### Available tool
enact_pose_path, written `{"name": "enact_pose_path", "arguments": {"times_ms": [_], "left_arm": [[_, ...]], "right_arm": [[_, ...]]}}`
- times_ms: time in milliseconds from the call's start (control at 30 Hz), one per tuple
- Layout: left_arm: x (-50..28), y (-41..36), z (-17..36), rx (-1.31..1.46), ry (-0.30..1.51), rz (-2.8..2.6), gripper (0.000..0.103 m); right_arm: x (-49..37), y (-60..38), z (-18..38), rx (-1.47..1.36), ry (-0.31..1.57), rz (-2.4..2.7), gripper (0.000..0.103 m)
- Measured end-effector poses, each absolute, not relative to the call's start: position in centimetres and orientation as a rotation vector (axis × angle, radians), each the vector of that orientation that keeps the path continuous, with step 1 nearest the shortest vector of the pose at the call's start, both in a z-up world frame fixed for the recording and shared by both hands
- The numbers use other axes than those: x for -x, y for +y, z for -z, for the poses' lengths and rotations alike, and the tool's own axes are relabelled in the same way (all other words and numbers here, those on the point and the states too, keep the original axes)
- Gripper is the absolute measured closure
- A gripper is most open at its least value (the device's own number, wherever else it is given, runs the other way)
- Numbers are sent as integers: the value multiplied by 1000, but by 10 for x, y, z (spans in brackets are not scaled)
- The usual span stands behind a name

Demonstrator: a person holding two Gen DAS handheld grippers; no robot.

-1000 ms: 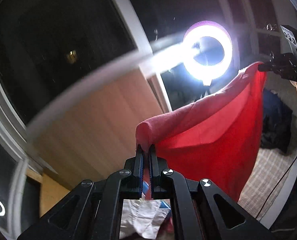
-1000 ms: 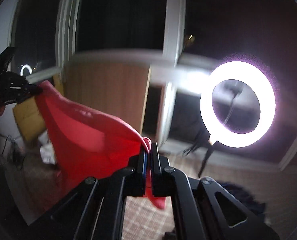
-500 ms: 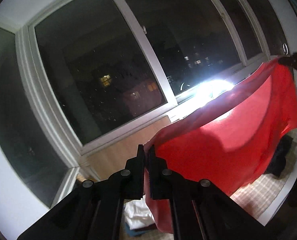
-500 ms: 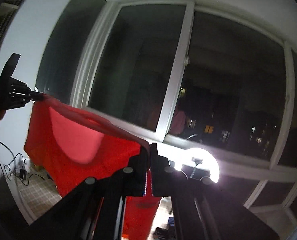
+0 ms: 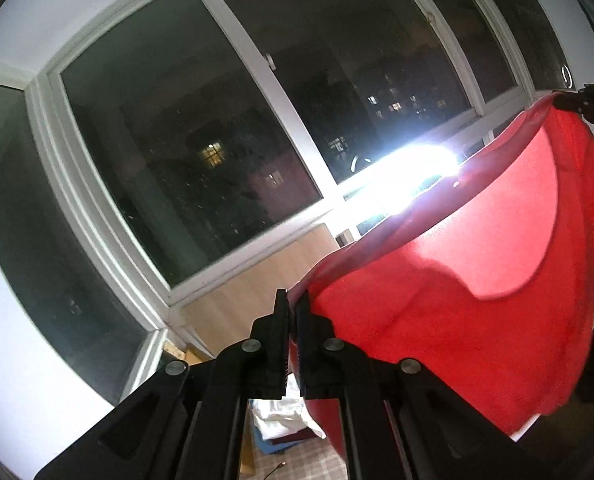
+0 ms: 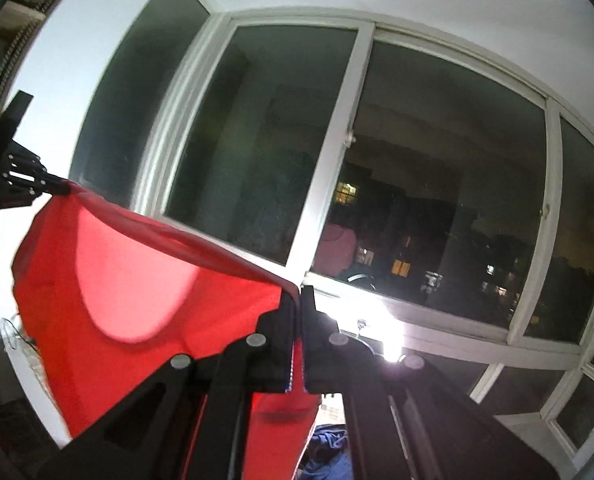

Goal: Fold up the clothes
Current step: 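Lower the stretched shirt flat onto the rug and open both grippers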

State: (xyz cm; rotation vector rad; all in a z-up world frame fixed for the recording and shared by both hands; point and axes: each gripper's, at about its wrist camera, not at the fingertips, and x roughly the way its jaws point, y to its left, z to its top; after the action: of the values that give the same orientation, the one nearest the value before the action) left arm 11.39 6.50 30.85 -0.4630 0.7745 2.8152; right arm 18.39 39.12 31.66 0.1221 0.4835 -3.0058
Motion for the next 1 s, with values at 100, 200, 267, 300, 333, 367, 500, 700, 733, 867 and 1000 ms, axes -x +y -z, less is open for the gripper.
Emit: {"name": "enact_pose_path", "arguments": {"times_ms": [100,200,267,300,333,367,500,700,733,867,1000], "left_arm": [[-77,68,-287,527,775,-2780,100],[-18,74,-252,618,784,-2724,100],[33,79,-223,703,766,-2682,100],[57,83,-208,737,760,-2657,100],[83,87,-191,772,757,-2635,100],[109,92,-173,808,754,-2612,100],[201,112,-98,950,751,-2533,101],[308,130,33,1229,724,-2439,96],[321,129,56,1291,740,-2428,95],[331,115,107,1409,780,-2376,95],[294,105,134,1453,817,-2278,90]], "right_arm": [[-140,389,-294,-214,533,3034,100],[-78,390,-262,-348,577,3064,100],[-32,394,-239,-448,592,3082,100],[-11,396,-228,-496,609,3090,100],[17,400,-211,-561,629,3099,100],[43,402,-193,-624,644,3103,100],[132,410,-126,-842,689,3104,100],[244,415,-8,-1138,683,3010,99],[263,414,14,-1215,686,2972,99],[285,411,63,-1374,651,2872,83],[247,421,74,-1393,562,2847,63]]}}
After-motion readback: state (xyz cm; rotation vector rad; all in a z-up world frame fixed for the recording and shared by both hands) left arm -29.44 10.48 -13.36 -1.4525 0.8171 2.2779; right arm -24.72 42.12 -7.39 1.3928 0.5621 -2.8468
